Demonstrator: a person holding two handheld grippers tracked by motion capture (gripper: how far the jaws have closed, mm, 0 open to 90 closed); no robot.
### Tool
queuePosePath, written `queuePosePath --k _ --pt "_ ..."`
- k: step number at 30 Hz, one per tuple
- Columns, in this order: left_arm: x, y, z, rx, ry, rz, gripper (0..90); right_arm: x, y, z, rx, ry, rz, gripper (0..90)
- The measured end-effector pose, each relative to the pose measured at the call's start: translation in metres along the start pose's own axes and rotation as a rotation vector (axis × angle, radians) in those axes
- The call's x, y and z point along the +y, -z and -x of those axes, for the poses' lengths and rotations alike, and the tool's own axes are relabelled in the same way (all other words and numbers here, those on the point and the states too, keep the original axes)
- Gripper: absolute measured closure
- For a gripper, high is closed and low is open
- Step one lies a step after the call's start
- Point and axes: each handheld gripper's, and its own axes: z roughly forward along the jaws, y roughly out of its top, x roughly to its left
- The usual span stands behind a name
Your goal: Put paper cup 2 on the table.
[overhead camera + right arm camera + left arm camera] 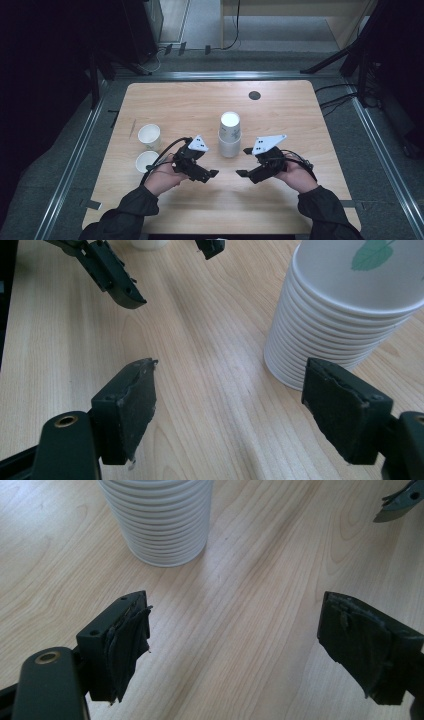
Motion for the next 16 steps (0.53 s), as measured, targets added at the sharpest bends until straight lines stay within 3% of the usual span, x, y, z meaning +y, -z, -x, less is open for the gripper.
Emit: queuePosePath --k 10,16 --pt "-0.0019 -0.0004 -0.0019 -0.006 -0.005 -0.005 13.9 -0.0002 0.0000 0.0000 -0.001 0.001 -0.002 22.5" --pt "-0.0043 -0.0013 -0.0029 0.028 -0.020 0.005 13.8 -0.0004 -0.0002 0.0004 0.000 0.004 -0.005 22.4"
